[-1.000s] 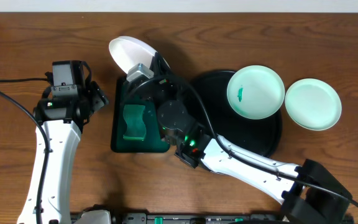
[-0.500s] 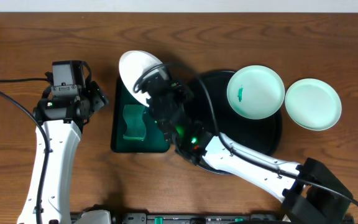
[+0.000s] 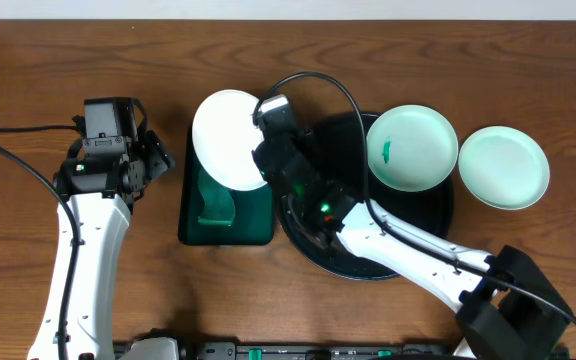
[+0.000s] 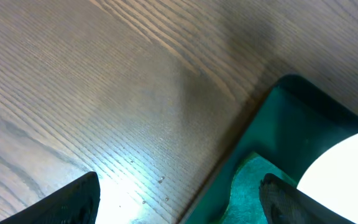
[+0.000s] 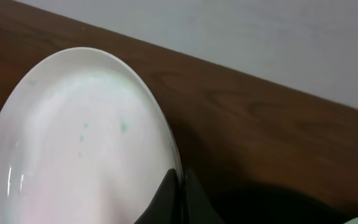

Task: Clean dirty plates on tray and stack at the side
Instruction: 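Carry the white plate with the right gripper to the right side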

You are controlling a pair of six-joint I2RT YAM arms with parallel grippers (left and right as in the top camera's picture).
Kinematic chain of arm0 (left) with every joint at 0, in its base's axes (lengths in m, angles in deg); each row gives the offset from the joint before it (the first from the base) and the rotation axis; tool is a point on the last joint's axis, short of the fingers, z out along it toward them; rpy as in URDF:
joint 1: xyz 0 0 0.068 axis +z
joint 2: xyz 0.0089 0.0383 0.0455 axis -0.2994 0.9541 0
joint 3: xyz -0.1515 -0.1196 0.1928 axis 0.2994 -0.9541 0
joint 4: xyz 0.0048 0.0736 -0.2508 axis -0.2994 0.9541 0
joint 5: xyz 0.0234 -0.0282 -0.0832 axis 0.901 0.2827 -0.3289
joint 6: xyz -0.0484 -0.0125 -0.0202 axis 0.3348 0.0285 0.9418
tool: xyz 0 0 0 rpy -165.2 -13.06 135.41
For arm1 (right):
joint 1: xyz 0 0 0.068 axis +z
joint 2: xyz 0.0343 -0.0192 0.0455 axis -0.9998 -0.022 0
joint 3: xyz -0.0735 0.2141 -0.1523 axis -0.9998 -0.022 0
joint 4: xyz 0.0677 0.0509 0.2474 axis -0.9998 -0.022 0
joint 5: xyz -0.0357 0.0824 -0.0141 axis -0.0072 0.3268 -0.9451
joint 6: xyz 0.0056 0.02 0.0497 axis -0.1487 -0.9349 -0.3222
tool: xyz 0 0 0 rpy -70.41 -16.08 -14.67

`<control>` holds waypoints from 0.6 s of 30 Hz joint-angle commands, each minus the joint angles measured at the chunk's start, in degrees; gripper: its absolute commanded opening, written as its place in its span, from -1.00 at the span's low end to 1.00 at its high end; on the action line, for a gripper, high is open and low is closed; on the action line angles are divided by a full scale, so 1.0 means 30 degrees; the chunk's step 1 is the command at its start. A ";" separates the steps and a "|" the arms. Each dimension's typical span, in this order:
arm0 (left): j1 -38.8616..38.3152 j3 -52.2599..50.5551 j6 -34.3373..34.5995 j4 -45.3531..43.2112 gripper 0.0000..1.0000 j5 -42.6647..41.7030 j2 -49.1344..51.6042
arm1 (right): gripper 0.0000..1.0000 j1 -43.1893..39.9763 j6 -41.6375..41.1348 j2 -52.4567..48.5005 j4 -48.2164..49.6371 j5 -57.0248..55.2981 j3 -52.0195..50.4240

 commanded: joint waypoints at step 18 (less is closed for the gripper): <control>0.0058 0.0211 0.0095 0.0109 0.64 0.0226 -0.0138 | -0.98 -0.8568 -0.5195 0.6849 -0.6266 1.1023 0.0321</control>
